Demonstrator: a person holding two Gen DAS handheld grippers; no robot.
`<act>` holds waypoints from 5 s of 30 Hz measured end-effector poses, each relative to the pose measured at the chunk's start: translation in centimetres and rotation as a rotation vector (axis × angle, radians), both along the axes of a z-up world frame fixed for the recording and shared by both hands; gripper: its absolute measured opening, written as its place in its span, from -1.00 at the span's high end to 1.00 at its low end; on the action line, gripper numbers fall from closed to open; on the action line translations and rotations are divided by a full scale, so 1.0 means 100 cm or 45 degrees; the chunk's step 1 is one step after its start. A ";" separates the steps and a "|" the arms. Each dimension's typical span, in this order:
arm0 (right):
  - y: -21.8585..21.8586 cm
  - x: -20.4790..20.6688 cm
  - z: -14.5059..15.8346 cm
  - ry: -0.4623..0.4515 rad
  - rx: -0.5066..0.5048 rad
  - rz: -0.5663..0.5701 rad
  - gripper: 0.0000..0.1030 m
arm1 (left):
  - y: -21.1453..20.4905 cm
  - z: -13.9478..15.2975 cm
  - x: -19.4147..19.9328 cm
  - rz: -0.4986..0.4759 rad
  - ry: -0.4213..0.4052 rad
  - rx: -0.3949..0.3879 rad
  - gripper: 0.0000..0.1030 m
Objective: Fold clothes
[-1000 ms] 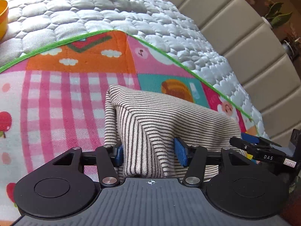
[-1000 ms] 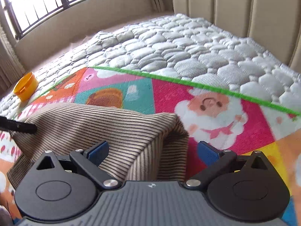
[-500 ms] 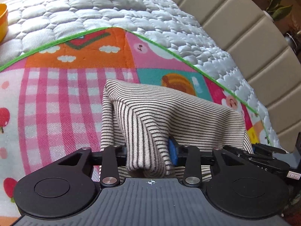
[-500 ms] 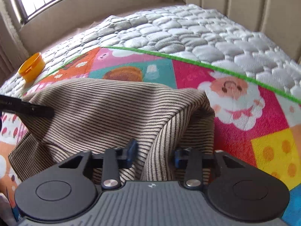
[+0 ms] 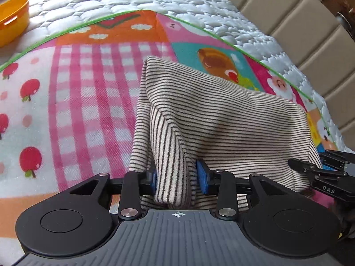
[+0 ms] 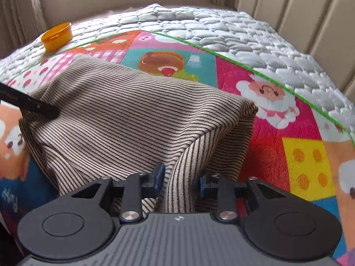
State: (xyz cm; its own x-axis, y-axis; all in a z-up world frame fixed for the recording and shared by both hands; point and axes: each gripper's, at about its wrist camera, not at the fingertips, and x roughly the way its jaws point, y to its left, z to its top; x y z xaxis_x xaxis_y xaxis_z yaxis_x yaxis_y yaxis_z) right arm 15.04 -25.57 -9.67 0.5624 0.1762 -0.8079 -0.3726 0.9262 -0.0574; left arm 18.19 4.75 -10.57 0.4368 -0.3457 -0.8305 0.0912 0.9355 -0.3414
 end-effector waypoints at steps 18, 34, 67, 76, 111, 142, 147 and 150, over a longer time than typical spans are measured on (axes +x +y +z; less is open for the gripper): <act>-0.032 0.000 0.021 -0.021 0.171 -0.188 -0.69 | -0.009 0.025 -0.047 0.061 0.064 -0.313 -0.57; -0.040 0.032 0.007 0.003 0.145 -0.376 -1.00 | -0.003 -0.023 0.002 0.192 0.184 -0.431 0.06; -0.045 0.084 -0.023 -0.130 -0.159 -0.256 -1.00 | -0.012 -0.025 0.024 0.217 0.130 -0.487 -0.09; -0.028 0.034 -0.014 0.036 -0.099 -0.121 -1.00 | -0.013 -0.019 0.061 0.171 -0.009 -0.391 -0.09; 0.055 -0.032 -0.006 -0.030 -0.104 0.345 -1.00 | -0.051 0.004 0.033 -0.080 -0.172 0.126 -0.69; 0.060 -0.030 -0.006 0.092 0.141 0.091 -0.47 | -0.045 0.056 -0.090 -0.601 -0.377 0.272 -0.94; 0.053 -0.029 -0.006 0.124 0.181 0.070 -0.48 | -0.076 0.042 -0.117 -0.835 -0.490 0.458 -0.96; 0.056 -0.028 -0.006 0.113 0.156 0.092 -0.48 | -0.089 0.028 -0.122 -0.842 -0.603 0.659 -0.96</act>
